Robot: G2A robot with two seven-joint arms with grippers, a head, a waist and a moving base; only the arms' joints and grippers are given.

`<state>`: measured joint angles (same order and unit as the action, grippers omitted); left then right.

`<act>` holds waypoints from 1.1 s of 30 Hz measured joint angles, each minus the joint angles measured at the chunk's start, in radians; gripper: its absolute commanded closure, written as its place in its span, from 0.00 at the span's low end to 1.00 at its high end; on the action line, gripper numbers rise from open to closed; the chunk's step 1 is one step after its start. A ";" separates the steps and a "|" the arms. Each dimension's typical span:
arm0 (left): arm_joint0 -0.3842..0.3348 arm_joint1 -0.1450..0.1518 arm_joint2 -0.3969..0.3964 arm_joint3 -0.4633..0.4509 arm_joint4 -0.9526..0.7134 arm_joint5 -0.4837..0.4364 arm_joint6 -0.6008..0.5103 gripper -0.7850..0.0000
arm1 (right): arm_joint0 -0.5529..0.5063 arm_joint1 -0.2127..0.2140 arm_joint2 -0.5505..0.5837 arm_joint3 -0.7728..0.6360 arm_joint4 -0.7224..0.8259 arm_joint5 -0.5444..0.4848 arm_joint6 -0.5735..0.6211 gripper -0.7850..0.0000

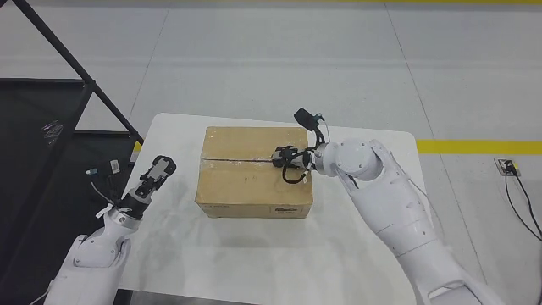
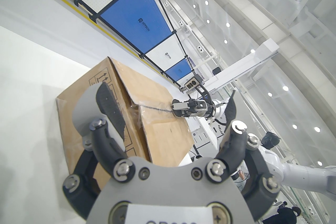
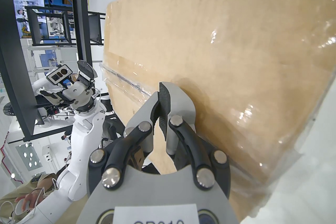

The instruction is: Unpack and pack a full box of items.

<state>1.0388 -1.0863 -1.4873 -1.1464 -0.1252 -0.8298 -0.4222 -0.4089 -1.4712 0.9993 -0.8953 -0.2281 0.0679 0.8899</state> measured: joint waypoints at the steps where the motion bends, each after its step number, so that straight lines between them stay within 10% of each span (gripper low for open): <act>1: 0.001 0.000 -0.001 -0.001 -0.001 0.000 -0.001 0.00 | 0.014 -0.008 -0.015 0.021 0.009 0.000 -0.006 1.00; 33: 0.052 0.016 -0.069 0.058 -0.096 -0.054 -0.036 0.00 | 0.214 -0.267 -0.303 0.395 0.106 -0.059 -0.275 1.00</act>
<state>1.0906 -1.0698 -1.5563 -1.0882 -0.2209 -0.8839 -0.4578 -0.1953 -1.7385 0.6958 -0.5006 -0.1218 0.0084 0.6149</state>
